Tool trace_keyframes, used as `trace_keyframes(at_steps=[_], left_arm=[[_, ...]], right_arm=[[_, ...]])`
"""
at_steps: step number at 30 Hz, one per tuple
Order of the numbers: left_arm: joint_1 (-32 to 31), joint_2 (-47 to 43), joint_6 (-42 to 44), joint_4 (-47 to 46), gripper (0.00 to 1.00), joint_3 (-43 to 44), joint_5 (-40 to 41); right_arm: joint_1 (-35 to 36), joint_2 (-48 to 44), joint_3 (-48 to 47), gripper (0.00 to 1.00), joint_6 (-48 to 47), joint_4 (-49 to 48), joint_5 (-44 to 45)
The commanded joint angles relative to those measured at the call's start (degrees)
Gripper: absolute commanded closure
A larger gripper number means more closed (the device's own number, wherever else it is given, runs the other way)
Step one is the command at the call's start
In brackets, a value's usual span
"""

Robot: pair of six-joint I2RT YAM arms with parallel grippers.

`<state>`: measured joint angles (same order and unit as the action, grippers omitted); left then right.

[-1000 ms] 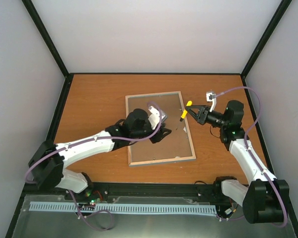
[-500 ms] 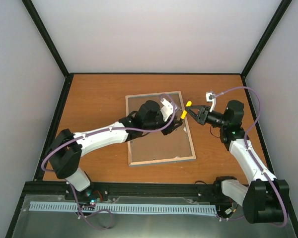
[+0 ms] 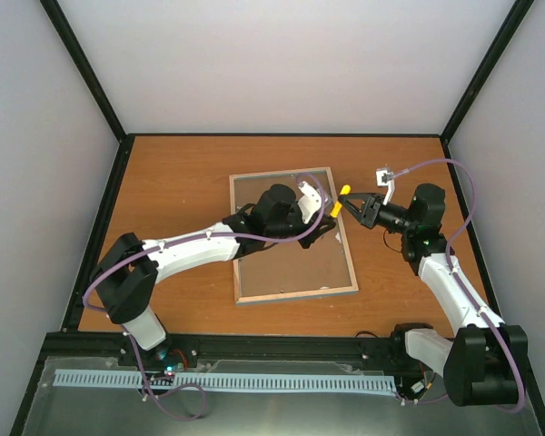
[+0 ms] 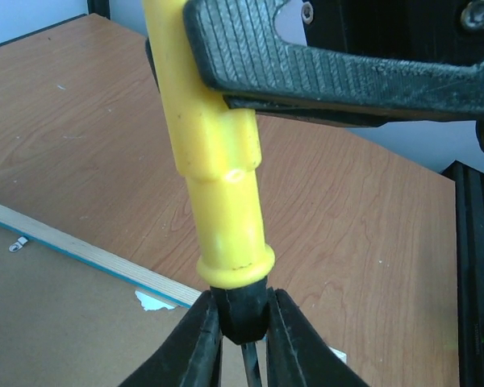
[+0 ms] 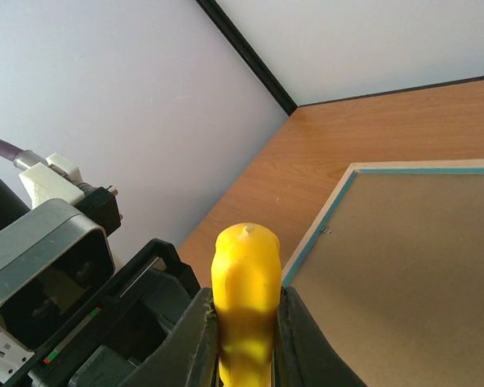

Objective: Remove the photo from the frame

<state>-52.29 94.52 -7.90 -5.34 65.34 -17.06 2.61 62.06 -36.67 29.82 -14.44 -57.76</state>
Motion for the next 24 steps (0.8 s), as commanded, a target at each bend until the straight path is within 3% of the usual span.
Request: trace_keyframes(at_steps=[1, 8, 16, 22, 24], left_arm=[[-0.4, 1.2, 1.3, -4.2, 0.84, 2.8, -0.6], [-0.4, 2.3, 1.2, -4.7, 0.87, 3.2, -0.7], [-0.4, 1.8, 1.2, -5.2, 0.80, 2.9, -0.3], [-0.3, 2.3, 1.2, -5.1, 0.94, 2.9, -1.3], [-0.3, 1.6, 1.2, -4.6, 0.99, 2.6, -0.5]], right_arm=[[0.2, 0.7, 0.3, 0.97, -0.6, -0.5, -0.6], [0.2, 1.1, 0.0, 0.97, -2.1, 0.6, 0.5], [0.2, 2.2, -0.4, 0.97, -2.6, 1.3, 1.0], [0.2, 2.4, -0.8, 0.96, -3.2, 1.9, 0.9], [0.2, 2.3, -0.8, 0.85, -3.9, 1.9, 0.6]])
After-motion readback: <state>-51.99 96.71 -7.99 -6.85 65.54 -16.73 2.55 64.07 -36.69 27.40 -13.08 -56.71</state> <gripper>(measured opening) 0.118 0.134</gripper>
